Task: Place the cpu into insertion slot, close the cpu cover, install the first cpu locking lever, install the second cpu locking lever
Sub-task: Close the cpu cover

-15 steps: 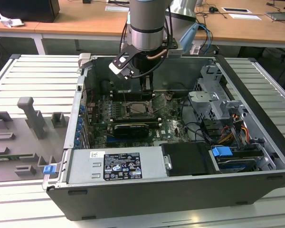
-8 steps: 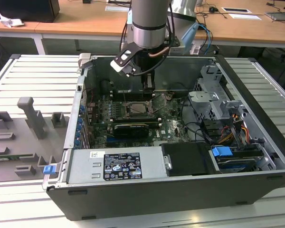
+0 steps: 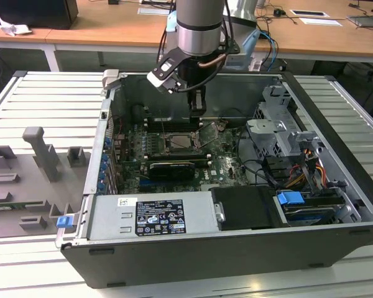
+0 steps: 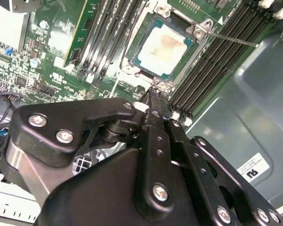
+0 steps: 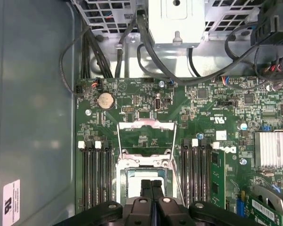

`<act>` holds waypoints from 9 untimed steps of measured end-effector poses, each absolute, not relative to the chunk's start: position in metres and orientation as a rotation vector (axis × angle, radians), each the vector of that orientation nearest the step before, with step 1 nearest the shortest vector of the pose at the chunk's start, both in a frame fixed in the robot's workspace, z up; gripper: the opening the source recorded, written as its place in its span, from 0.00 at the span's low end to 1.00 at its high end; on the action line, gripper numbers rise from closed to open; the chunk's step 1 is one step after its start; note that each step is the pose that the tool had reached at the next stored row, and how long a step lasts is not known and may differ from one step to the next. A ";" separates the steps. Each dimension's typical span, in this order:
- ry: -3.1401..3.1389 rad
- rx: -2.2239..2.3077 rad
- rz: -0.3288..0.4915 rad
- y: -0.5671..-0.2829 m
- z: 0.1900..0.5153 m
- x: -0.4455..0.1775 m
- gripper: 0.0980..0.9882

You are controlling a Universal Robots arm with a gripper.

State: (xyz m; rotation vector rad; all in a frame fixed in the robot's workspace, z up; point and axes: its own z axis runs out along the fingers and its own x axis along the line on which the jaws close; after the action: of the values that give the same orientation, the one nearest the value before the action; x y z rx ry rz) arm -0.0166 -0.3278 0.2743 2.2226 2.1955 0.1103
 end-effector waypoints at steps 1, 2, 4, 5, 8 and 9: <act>2.196 2.223 0.109 -0.328 0.274 -0.014 0.01; 2.196 2.224 0.108 -0.328 0.274 -0.011 0.01; 2.196 2.224 0.108 -0.328 0.274 -0.003 0.01; 2.196 2.224 0.108 -0.328 0.273 -0.002 0.01; 2.196 2.224 0.109 -0.328 0.270 0.009 0.01; 2.196 2.223 0.109 -0.328 0.270 0.012 0.01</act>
State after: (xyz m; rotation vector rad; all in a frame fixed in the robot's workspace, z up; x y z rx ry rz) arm 0.0115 -0.3278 0.2695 2.2235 2.1965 0.1086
